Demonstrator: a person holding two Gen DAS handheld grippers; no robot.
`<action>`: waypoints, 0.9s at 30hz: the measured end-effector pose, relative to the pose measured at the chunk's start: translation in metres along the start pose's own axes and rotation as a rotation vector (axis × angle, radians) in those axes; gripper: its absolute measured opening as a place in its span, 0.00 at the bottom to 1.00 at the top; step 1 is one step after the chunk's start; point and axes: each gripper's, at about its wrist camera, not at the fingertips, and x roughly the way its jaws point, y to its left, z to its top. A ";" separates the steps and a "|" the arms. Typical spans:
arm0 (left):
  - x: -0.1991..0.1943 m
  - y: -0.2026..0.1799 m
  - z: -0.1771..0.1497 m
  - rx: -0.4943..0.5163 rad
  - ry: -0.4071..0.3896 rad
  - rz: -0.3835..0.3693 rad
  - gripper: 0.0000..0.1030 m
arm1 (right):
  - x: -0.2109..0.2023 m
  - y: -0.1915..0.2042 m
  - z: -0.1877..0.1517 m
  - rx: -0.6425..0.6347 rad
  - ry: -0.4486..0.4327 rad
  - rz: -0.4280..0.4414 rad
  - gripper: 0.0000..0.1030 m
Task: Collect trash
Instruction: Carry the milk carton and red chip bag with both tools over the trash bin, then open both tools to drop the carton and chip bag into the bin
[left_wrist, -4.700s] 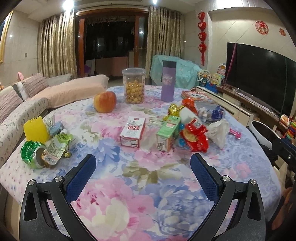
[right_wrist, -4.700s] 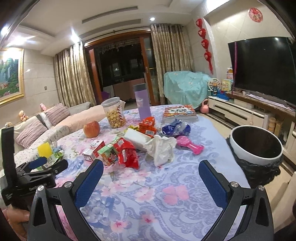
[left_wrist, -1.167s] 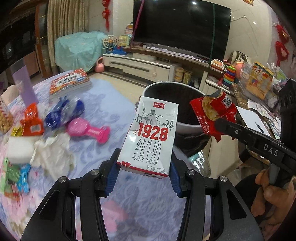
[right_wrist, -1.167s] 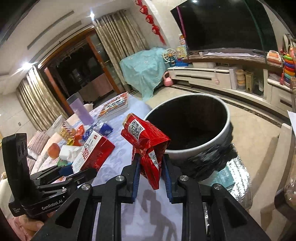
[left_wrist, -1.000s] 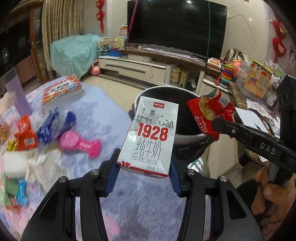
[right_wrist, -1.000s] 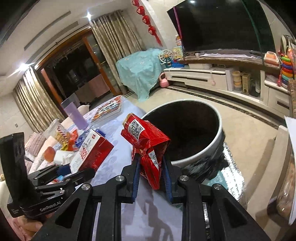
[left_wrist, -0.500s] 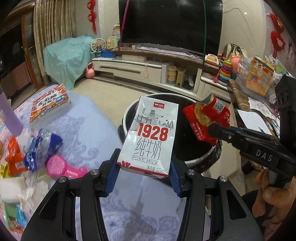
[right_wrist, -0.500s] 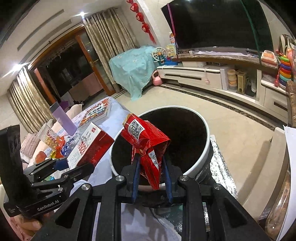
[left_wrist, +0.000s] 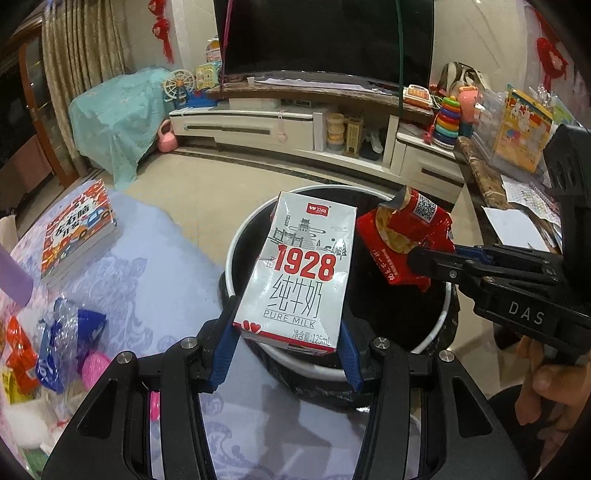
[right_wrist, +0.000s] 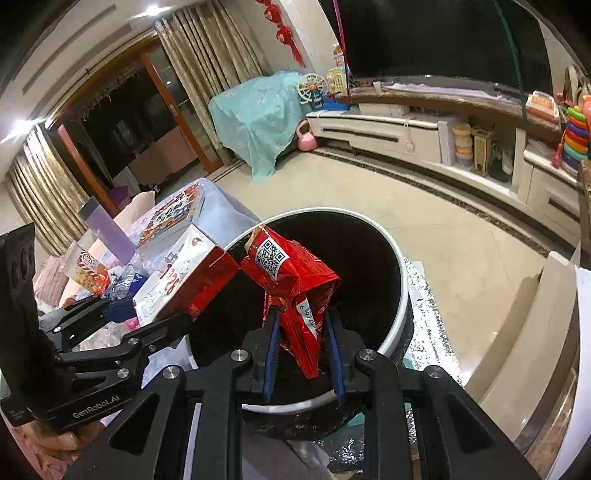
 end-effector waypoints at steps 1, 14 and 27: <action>0.001 0.000 0.001 0.003 0.003 0.000 0.46 | 0.001 -0.001 0.001 -0.003 0.003 -0.004 0.23; 0.010 -0.001 0.009 -0.003 0.019 -0.003 0.47 | 0.005 -0.006 0.009 0.008 0.016 -0.009 0.26; -0.014 0.013 -0.011 -0.073 -0.026 0.020 0.68 | -0.012 -0.005 0.007 0.026 -0.024 -0.019 0.65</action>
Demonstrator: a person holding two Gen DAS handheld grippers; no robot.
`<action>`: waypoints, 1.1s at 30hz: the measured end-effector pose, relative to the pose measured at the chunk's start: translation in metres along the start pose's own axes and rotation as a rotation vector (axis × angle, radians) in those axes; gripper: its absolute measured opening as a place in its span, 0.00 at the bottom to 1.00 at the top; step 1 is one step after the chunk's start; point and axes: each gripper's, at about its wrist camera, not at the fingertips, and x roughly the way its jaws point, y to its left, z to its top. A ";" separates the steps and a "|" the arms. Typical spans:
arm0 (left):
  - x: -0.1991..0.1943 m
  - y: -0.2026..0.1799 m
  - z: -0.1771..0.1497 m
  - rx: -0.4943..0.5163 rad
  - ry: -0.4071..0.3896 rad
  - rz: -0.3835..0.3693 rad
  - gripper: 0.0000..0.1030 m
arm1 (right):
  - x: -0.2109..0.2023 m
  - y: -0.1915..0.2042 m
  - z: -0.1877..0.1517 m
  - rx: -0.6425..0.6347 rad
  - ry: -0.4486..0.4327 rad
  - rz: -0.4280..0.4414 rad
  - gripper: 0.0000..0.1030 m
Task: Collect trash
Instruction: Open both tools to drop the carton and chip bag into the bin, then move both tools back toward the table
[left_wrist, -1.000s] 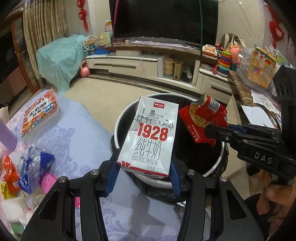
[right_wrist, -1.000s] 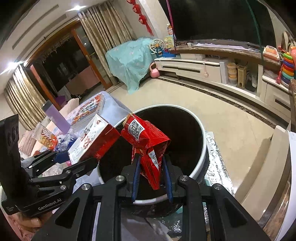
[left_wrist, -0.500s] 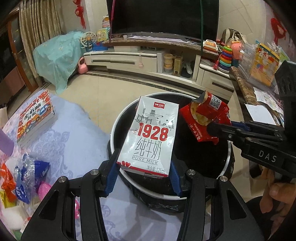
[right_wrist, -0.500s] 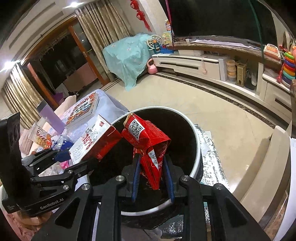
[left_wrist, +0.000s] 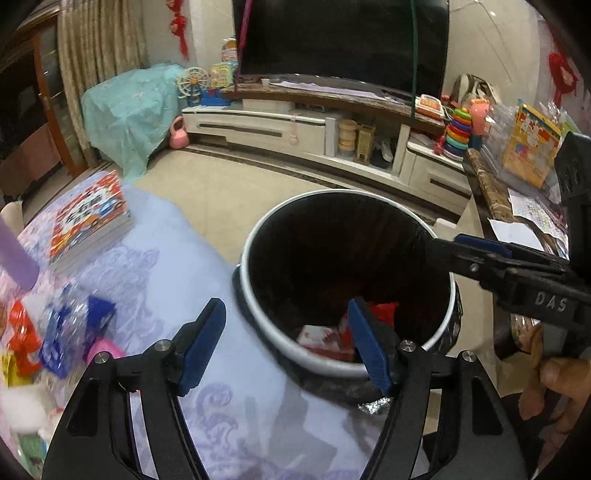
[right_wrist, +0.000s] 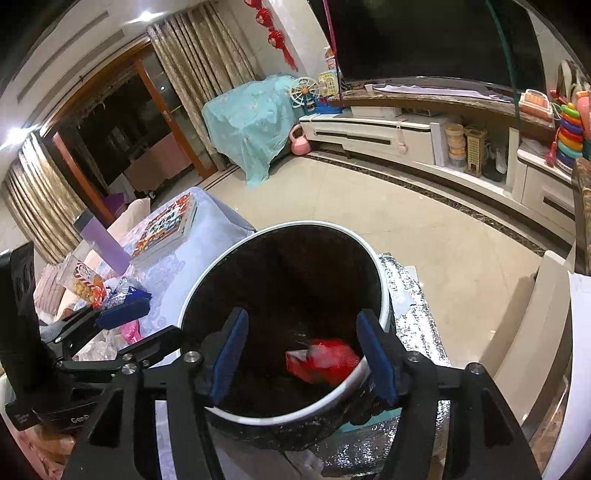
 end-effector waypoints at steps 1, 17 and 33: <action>-0.005 0.005 -0.007 -0.021 -0.004 0.000 0.70 | -0.001 0.001 0.000 0.002 -0.004 0.000 0.69; -0.073 0.081 -0.114 -0.251 -0.060 0.093 0.74 | -0.025 0.069 -0.060 -0.035 -0.089 0.051 0.94; -0.125 0.159 -0.208 -0.465 -0.063 0.196 0.77 | -0.001 0.151 -0.117 -0.096 0.010 0.179 0.98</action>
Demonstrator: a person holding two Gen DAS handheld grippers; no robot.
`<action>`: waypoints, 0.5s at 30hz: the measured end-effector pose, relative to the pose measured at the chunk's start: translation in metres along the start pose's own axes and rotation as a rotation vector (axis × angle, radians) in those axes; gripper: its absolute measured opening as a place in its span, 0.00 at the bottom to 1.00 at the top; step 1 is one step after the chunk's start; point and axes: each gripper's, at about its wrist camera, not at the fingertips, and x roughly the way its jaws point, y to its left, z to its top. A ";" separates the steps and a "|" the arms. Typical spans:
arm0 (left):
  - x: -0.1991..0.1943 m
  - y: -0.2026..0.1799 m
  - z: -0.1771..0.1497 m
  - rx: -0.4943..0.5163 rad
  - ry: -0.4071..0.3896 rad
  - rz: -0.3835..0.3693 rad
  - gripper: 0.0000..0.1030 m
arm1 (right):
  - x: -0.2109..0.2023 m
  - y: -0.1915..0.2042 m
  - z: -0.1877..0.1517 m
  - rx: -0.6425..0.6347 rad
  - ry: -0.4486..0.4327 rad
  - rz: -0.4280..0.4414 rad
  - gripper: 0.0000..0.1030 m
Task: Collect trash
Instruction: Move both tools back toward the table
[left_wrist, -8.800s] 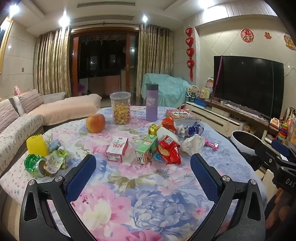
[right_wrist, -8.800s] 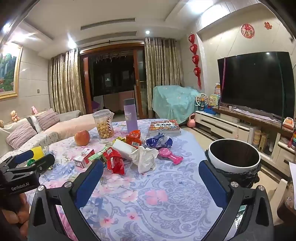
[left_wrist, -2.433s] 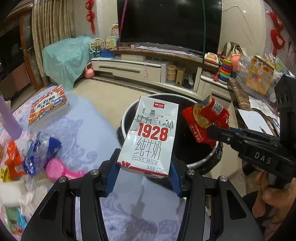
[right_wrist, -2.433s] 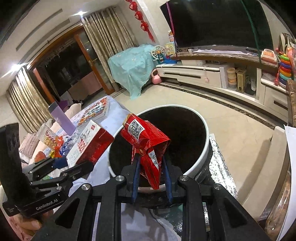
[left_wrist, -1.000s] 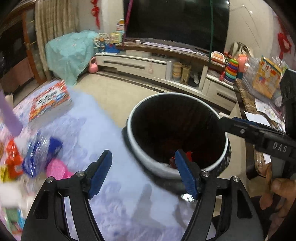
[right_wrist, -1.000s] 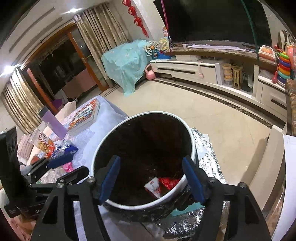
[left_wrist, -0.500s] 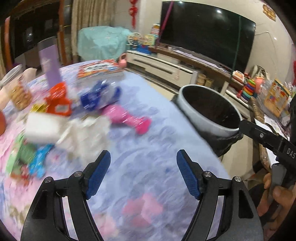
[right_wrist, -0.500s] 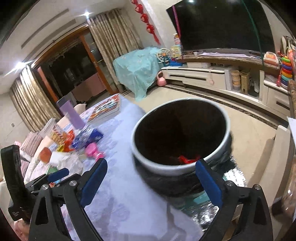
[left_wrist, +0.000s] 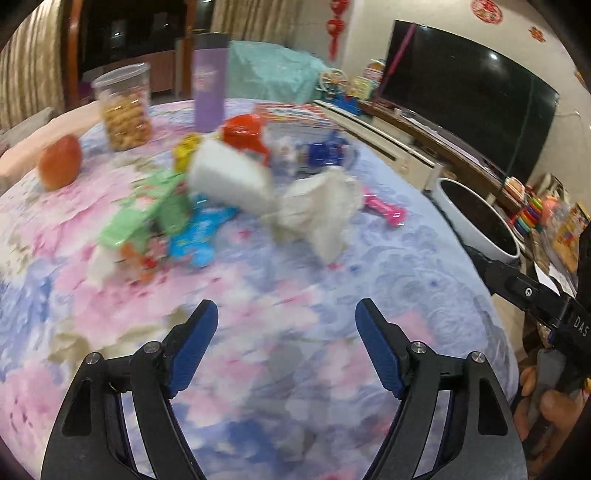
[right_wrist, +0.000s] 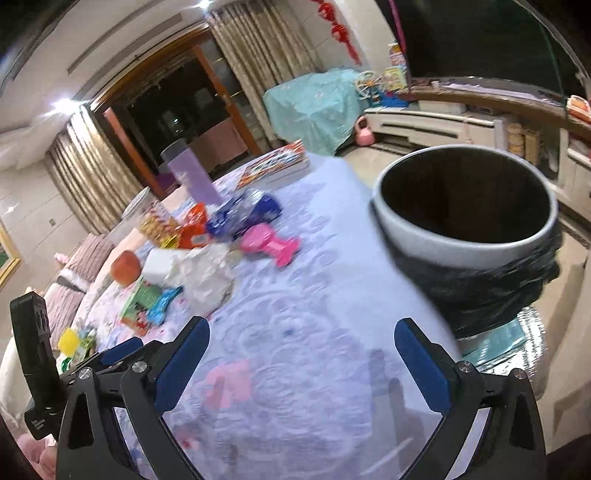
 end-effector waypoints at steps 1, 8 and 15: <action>-0.002 0.008 -0.002 -0.012 0.000 0.009 0.77 | 0.003 0.005 -0.002 -0.006 0.007 0.007 0.98; -0.013 0.050 -0.010 -0.063 -0.010 0.068 0.77 | 0.024 0.042 -0.013 -0.049 0.046 0.059 0.98; -0.014 0.079 -0.015 -0.107 0.003 0.108 0.77 | 0.045 0.068 -0.015 -0.087 0.075 0.091 0.98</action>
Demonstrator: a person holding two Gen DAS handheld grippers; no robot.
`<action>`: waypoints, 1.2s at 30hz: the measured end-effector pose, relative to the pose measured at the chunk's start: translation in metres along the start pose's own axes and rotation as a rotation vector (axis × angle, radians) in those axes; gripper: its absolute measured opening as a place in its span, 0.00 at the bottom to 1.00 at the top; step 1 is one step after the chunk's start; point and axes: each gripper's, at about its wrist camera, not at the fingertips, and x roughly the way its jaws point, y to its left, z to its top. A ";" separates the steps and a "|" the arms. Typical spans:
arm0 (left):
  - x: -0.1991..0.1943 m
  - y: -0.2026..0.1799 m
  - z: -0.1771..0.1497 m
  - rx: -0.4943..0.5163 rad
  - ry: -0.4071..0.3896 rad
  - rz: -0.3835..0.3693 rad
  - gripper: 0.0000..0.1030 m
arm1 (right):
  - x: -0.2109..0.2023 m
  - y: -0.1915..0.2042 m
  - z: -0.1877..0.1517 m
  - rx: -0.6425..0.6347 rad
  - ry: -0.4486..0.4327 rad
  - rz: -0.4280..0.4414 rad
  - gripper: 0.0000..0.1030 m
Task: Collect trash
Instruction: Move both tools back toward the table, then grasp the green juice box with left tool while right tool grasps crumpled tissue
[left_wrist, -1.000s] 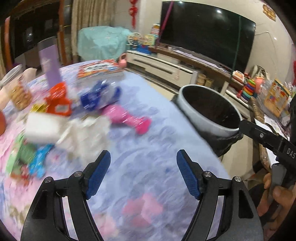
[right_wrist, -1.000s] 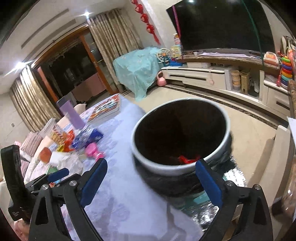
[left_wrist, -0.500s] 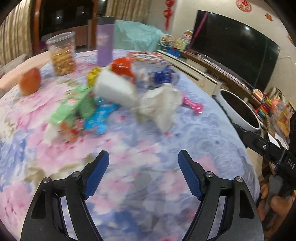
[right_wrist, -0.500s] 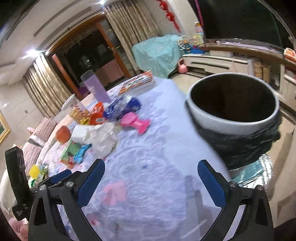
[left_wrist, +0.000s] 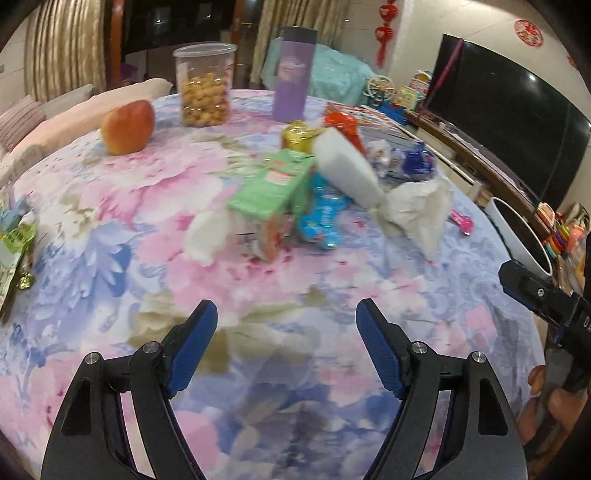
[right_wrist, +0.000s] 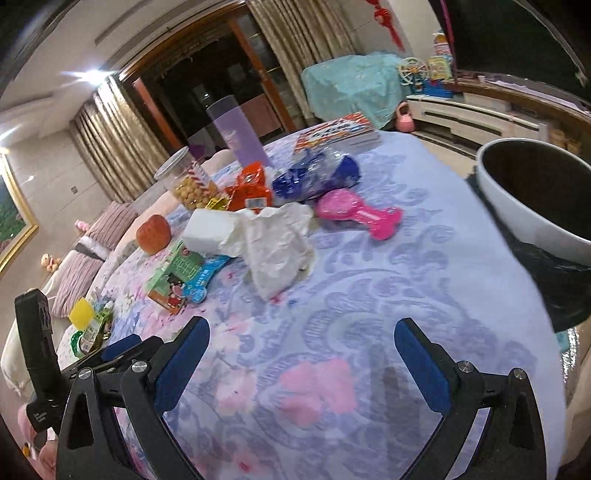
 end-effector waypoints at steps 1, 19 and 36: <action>0.001 0.005 0.001 -0.011 0.000 0.006 0.77 | 0.003 0.003 0.001 -0.003 0.004 0.005 0.98; 0.029 0.025 0.042 -0.024 0.005 0.023 0.77 | 0.059 0.026 0.028 -0.033 0.055 0.022 0.98; 0.050 0.016 0.054 0.038 0.022 -0.029 0.34 | 0.084 0.026 0.038 -0.050 0.075 0.001 0.53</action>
